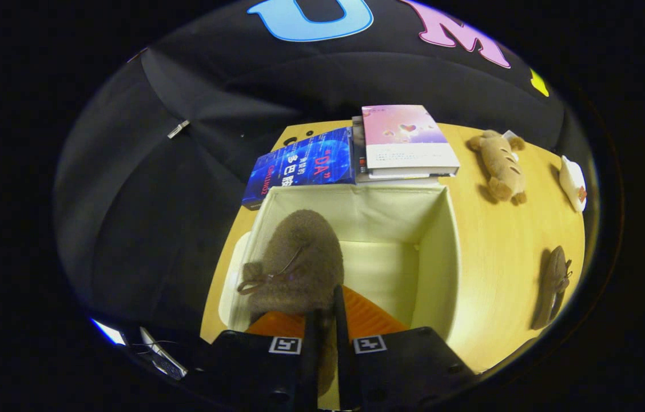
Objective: Open the storage box then place both shoes into the box .Put the left shoe in first, then the right shoe, with the right side of both shoes facing outward in a uniform manner.
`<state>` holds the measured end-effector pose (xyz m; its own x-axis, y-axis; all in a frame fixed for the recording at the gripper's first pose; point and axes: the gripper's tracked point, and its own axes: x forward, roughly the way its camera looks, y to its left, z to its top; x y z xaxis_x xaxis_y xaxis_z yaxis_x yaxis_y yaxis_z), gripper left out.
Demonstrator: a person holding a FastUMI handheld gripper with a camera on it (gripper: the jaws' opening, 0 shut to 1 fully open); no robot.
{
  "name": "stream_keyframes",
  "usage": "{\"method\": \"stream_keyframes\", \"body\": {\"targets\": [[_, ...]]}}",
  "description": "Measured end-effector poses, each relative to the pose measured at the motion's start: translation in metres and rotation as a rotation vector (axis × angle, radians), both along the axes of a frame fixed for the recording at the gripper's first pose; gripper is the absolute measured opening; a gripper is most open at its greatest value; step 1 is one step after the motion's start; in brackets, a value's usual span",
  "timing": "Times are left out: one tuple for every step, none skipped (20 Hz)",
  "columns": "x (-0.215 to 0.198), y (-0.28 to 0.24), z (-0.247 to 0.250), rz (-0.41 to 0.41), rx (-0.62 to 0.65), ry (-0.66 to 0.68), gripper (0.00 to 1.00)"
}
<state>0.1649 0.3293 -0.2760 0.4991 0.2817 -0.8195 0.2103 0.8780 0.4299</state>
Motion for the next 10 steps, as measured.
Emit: {"method": "stream_keyframes", "body": {"targets": [[0.001, 0.005, 0.000, 0.008, 0.010, -0.003, 0.22], [0.003, 0.008, 0.002, 0.017, 0.011, -0.014, 0.32], [0.003, 0.008, 0.004, 0.026, 0.009, -0.017, 0.43], [0.002, 0.007, 0.004, 0.032, 0.009, -0.014, 0.53], [0.001, 0.006, 0.004, 0.034, 0.012, -0.011, 0.55], [0.001, 0.004, 0.003, 0.035, 0.012, -0.010, 0.61], [0.001, 0.001, 0.004, 0.036, 0.010, -0.012, 0.63], [0.001, -0.002, 0.005, 0.035, 0.008, -0.017, 0.63], [0.001, -0.004, 0.006, 0.038, 0.010, -0.023, 0.69], [0.001, -0.006, 0.009, 0.041, 0.012, -0.034, 0.75]]}}
